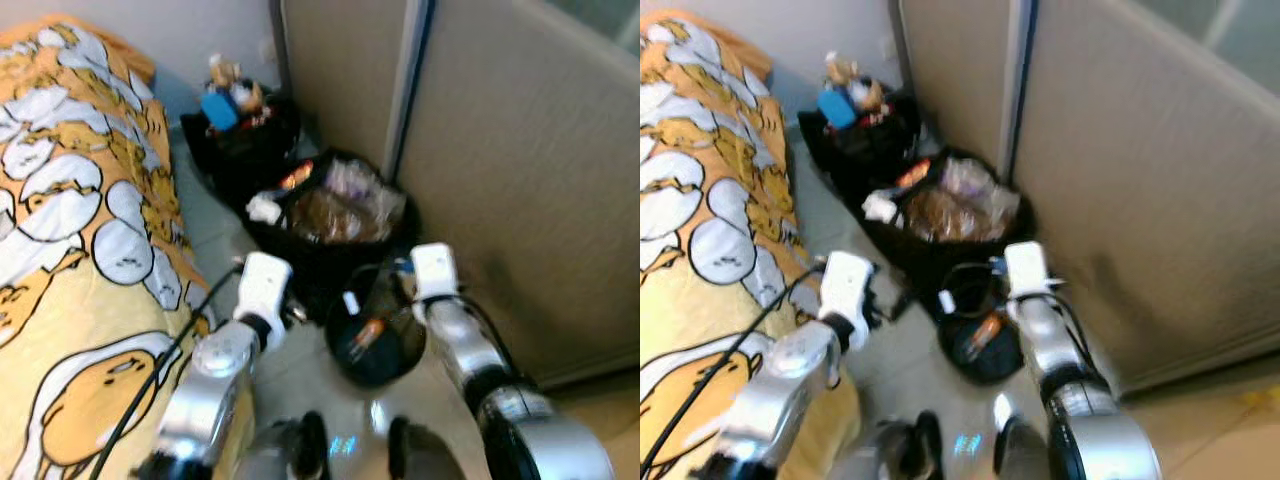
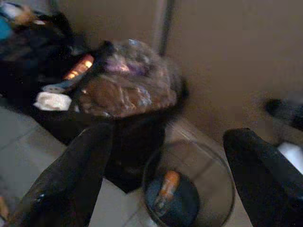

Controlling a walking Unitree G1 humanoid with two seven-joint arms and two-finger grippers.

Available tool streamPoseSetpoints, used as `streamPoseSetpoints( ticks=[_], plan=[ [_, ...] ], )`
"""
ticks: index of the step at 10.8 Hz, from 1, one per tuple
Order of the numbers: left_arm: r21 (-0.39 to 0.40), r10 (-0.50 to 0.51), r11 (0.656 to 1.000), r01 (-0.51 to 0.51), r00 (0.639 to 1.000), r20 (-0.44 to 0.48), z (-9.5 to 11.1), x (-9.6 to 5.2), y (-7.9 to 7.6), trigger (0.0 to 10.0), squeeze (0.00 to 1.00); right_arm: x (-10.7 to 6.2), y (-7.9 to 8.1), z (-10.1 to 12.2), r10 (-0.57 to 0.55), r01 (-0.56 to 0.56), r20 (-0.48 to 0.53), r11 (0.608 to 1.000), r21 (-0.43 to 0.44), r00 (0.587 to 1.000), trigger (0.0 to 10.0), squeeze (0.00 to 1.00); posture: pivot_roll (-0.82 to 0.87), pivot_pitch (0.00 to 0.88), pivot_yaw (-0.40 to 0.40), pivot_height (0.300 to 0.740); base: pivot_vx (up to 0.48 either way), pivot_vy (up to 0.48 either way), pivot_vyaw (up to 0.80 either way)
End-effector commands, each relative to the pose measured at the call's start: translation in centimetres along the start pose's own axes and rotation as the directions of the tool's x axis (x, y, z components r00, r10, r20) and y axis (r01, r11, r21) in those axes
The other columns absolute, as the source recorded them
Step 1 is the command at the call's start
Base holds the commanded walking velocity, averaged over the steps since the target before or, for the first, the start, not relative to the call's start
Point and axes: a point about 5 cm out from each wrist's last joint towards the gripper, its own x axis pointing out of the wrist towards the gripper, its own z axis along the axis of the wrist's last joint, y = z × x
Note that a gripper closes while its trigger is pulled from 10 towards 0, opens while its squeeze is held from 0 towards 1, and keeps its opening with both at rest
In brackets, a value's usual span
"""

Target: Clean up the room

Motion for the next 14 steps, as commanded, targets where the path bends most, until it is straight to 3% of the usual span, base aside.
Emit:
streamPoseSetpoints(
  ticks=[1,2,3,4,5,6,8,10,11,14],
  plan=[
    [-0.073,-0.019,0.997,0.024,0.998,0.062,0.4,0.5,-0.6,10.0,0.00,-1.1,-1.4,0.5,-0.067,0.060,0.145,0.997,0.055,0.987,10.0,0.00,-0.11,0.011,0.073,0.736,0.000,0.000,0.00],
    [-0.065,-0.019,0.998,0.027,0.994,0.112,1.3,1.3,-0.9,10.0,0.00,-2.1,-2.7,1.2,-0.102,0.088,0.254,0.994,0.067,0.962,10.0,0.00,-0.15,0.000,0.083,0.736,0.000,0.000,0.00],
    [-0.052,0.080,0.996,-0.072,0.978,0.191,2.2,1.3,0.3,10.0,0.00,-3.6,-3.7,1.0,-0.126,0.100,0.300,0.990,0.101,0.946,10.0,0.00,-0.18,0.000,0.095,0.736,0.000,0.000,0.00],
    [-0.029,0.145,0.989,-0.142,0.955,0.258,2.8,0.7,1.3,10.0,0.00,-5.0,-3.4,-0.1,-0.084,0.064,0.302,0.995,0.075,0.950,10.0,0.00,-0.20,0.000,0.094,0.736,0.000,0.000,0.00],
    [0.008,0.169,0.984,-0.175,0.958,0.232,1.8,0.3,1.6,10.0,0.00,-7.1,-3.0,-2.2,-0.022,0.018,0.261,1.000,0.019,0.965,10.0,0.00,-0.21,0.000,0.100,0.736,0.000,-0.465,0.80],
    [0.023,0.146,0.988,-0.154,0.967,0.209,1.0,0.9,0.9,10.0,0.00,-7.3,-3.4,-2.7,-0.032,0.026,0.230,0.999,0.029,0.973,10.0,0.00,-0.22,0.000,0.098,0.736,0.000,-0.465,0.80],
    [0.018,0.168,0.984,-0.175,0.966,0.196,0.7,1.7,1.0,10.0,0.00,-6.5,-3.4,-2.2,0.010,-0.005,0.213,1.000,-0.024,0.977,10.0,0.00,-0.21,0.000,0.092,0.736,0.000,-0.467,0.79],
    [0.015,0.212,0.976,-0.219,0.959,0.187,0.1,1.5,1.7,10.0,0.00,-5.5,-3.0,-2.3,0.057,-0.051,0.165,0.998,-0.042,0.985,10.0,0.00,-0.19,0.000,0.088,0.736,0.000,-0.236,0.39],
    [0.058,0.223,0.969,-0.239,0.955,0.196,0.0,1.3,1.9,10.0,0.00,-5.3,-3.0,-2.3,0.044,-0.041,0.160,0.999,-0.022,0.986,10.0,0.00,-0.18,0.000,0.085,0.736,0.000,0.000,0.00],
    [0.062,0.271,0.956,-0.288,0.941,0.204,-0.1,0.7,2.5,10.0,0.00,-5.4,-2.1,-2.3,0.078,-0.081,0.147,0.997,0.017,0.986,10.0,0.00,-0.16,0.000,0.081,0.736,0.000,0.000,0.00]
  ],
)
